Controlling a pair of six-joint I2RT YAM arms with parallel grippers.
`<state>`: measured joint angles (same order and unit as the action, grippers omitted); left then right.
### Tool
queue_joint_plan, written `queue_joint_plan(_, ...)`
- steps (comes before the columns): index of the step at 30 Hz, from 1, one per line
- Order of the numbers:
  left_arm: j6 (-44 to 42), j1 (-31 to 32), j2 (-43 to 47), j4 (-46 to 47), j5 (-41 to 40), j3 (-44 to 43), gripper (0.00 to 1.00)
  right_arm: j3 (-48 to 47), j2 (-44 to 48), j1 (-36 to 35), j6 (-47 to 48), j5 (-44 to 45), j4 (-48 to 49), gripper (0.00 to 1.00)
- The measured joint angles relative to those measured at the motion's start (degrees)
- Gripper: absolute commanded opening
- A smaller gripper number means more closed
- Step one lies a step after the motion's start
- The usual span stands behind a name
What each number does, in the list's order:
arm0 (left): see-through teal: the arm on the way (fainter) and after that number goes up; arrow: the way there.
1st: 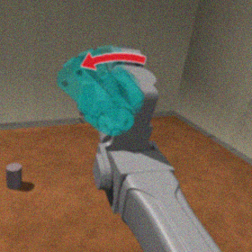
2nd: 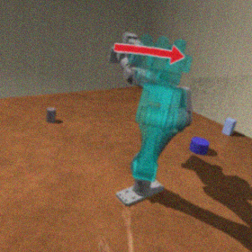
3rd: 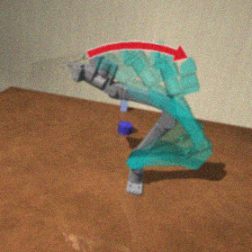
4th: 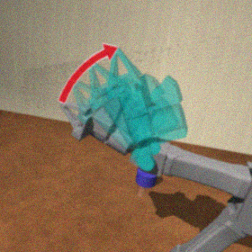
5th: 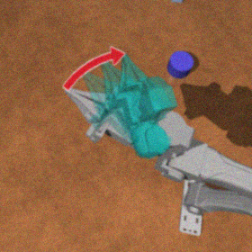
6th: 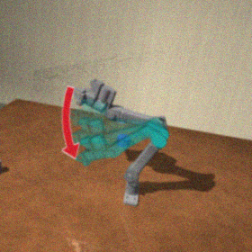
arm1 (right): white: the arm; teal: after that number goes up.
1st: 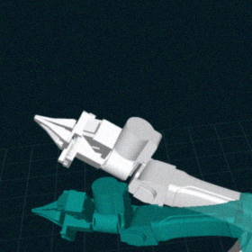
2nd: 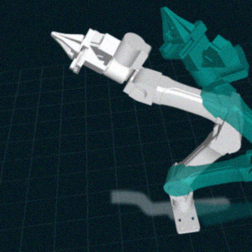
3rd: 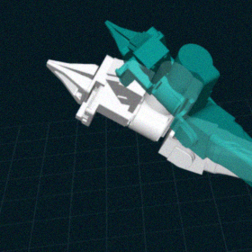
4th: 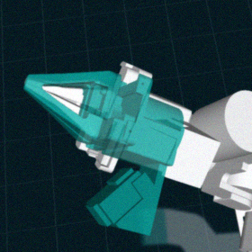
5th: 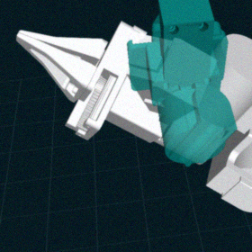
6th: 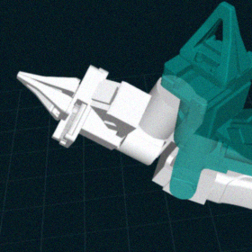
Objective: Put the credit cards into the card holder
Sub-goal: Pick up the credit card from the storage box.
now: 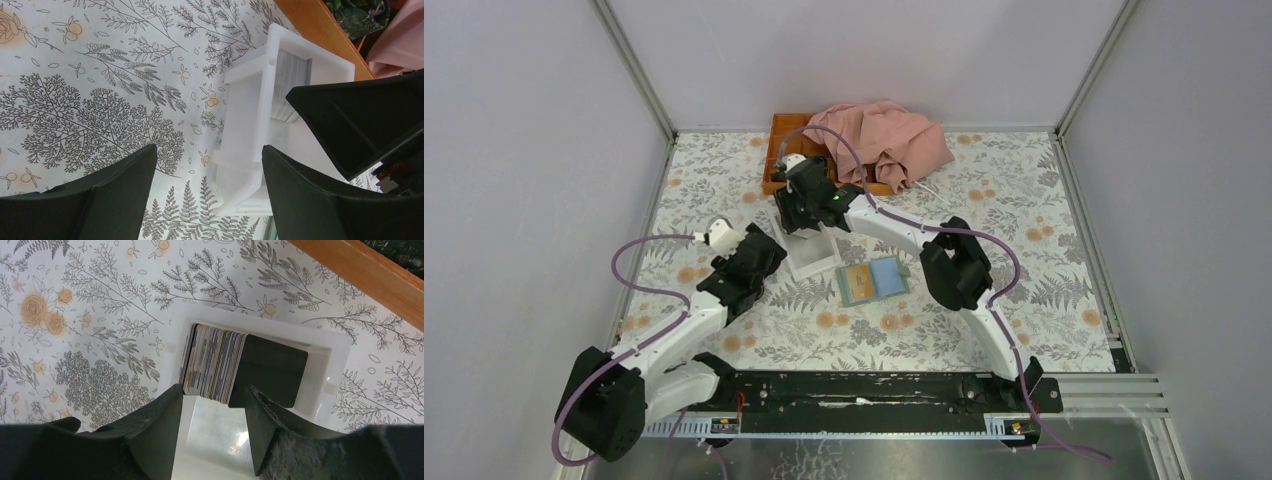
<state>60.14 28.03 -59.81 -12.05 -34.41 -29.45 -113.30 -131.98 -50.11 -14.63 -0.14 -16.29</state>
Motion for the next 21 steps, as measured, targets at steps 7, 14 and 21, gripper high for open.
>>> queue_joint_plan(7,0.7,-1.7,-1.0,2.7,1.8,1.2,0.83,-2.4,-1.9,0.1,0.3,0.0,-1.2,0.57)
queue_joint_plan(14,0.8,-2.8,-2.5,5.0,3.4,1.7,0.83,-2.4,-2.1,0.5,0.0,0.0,-1.4,0.57)
queue_joint_plan(21,0.8,-3.7,-4.5,6.9,5.2,2.7,0.82,-2.4,-2.2,1.2,-0.9,-0.6,-1.4,0.57)
